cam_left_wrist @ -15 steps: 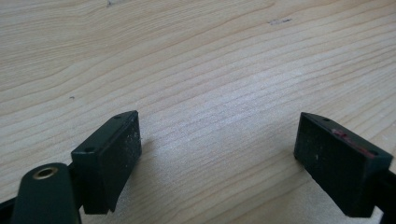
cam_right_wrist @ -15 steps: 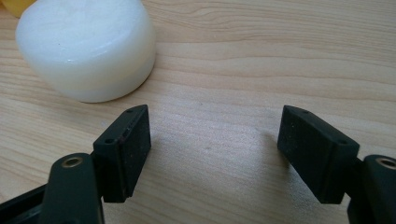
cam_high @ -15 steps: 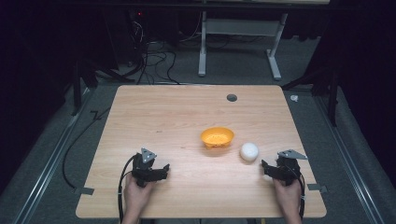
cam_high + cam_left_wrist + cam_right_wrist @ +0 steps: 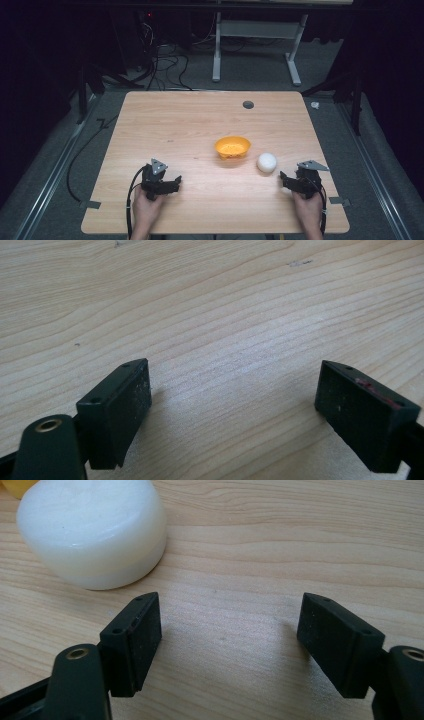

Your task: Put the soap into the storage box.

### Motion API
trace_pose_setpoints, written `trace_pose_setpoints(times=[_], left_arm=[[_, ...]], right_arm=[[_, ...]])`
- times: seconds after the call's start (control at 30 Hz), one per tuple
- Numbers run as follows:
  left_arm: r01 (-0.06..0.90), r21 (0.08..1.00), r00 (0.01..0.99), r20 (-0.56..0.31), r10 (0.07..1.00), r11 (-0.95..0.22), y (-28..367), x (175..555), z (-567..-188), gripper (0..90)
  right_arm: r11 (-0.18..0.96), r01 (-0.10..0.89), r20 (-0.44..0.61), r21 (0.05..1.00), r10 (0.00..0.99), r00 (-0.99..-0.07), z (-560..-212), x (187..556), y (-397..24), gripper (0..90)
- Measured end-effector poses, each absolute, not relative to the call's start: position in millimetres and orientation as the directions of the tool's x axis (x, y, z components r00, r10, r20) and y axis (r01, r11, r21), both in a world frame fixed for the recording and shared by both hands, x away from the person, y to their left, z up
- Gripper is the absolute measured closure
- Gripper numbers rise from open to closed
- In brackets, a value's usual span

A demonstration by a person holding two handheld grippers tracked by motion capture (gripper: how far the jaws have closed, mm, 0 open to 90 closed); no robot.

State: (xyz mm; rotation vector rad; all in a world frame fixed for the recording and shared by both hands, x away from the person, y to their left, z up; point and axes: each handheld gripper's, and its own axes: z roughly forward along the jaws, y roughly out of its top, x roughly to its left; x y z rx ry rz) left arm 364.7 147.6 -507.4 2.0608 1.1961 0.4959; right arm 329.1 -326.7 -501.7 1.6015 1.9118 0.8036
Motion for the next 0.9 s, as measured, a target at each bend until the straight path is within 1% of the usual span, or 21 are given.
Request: trace_pose_setpoints(times=[0.57,0.9], left_arm=[[0.6,0.727,0.502,-0.016,0.865,-0.334,147.6,364.5,-507.4,15.3],[0.6,0.727,0.502,-0.017,0.865,-0.335,147.7,364.5,-507.4,15.2]], right_arm=[[0.125,0.682,-0.013,0.72,0.986,-0.167,-501.4,329.0,-326.9,26.4],[0.129,0.682,-0.004,0.72,0.983,-0.181,-501.2,328.9,-328.3,23.8]])
